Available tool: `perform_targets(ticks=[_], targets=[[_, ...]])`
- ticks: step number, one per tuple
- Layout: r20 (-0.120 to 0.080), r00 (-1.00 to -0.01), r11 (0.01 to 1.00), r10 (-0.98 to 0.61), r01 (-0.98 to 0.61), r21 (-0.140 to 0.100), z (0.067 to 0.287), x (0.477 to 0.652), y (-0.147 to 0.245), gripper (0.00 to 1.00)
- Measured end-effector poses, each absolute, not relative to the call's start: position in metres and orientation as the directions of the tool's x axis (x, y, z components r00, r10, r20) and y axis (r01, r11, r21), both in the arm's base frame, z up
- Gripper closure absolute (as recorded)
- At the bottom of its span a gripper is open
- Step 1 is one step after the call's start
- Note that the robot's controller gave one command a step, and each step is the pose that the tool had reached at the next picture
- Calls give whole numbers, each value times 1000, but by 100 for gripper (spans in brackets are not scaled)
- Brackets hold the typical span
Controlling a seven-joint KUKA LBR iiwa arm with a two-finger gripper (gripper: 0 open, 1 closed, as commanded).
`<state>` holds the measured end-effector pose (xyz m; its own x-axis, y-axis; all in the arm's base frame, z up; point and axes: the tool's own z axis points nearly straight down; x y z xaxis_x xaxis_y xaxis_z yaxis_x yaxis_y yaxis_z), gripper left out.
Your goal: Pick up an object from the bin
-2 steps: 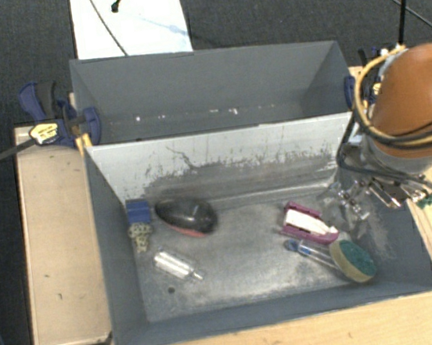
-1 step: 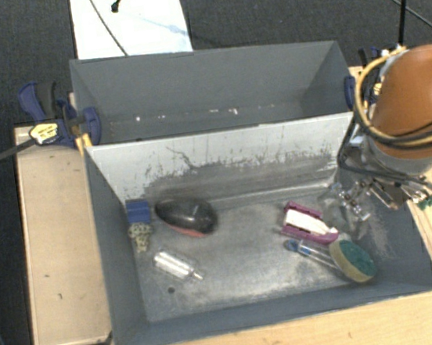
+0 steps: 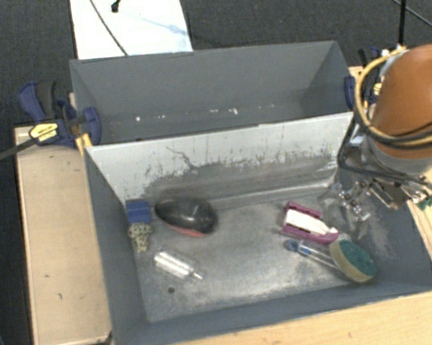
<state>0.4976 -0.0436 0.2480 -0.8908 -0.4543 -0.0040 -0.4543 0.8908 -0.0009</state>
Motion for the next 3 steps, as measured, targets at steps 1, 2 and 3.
perform_targets(ticks=[1, 2, 3], targets=[[-4, -892, 892, -453, -453, -1, 248, 498, -44, 100], [-4, -892, 892, -451, -451, -1, 248, 498, -44, 100], [-4, -893, 893, -451, -451, -1, 248, 498, -44, 100]])
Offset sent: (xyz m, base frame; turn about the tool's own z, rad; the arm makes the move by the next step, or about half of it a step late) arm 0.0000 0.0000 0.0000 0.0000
